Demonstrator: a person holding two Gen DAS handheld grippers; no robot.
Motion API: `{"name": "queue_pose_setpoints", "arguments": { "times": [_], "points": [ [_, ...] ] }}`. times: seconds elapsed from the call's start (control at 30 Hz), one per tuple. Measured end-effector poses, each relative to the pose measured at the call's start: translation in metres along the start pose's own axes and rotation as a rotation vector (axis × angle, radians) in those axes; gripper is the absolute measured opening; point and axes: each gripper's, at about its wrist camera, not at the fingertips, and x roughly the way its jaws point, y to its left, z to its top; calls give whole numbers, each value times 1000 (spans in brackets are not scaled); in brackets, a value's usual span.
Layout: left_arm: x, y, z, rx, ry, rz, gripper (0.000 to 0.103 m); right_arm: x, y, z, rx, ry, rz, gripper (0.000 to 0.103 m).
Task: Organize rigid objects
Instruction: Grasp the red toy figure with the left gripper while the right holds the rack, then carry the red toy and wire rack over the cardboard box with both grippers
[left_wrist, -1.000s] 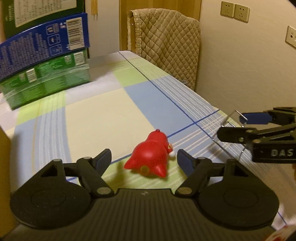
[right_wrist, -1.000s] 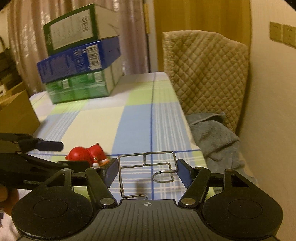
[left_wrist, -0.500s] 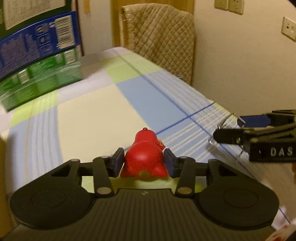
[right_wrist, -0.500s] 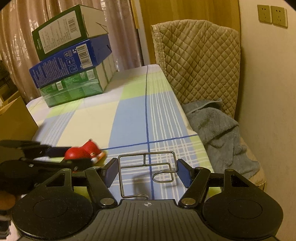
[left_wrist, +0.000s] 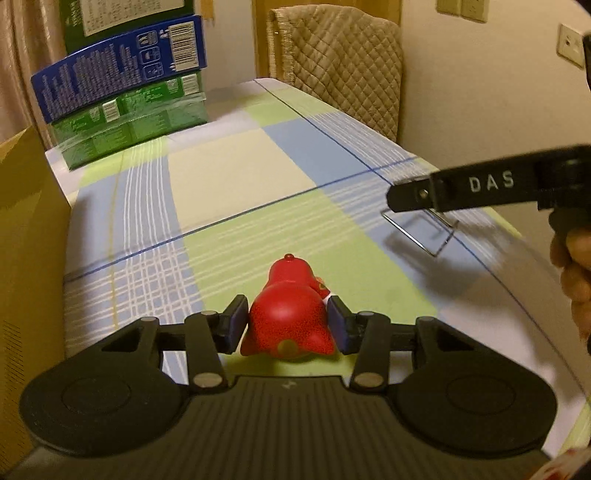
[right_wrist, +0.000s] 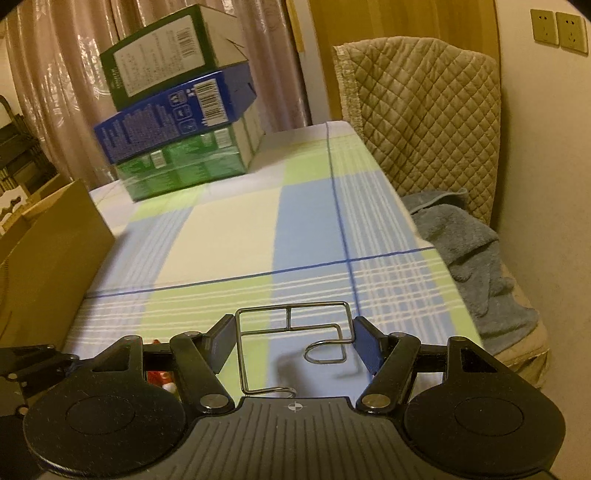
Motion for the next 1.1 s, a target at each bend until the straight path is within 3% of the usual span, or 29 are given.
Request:
{"name": "queue_pose_setpoints", "arguments": {
  "times": [0.1,0.37,0.4,0.5,1.1],
  "points": [
    [3,-3,0,71,3,0,59,0,4,-2,2,3,2,65],
    [20,-6,5,167,18,-7,58,2,-1,-3,15,6,-20,65],
    [22,-6,5,172,23,-8,52,2,-1,-3,14,6,-19,65],
    [24,-5,6,172,27,-23,45,3,0,-3,11,6,-13,65],
    [-19,-3,-10,50,8,20,44,-4,13,-3,-31,-9,5,65]
  ]
}}
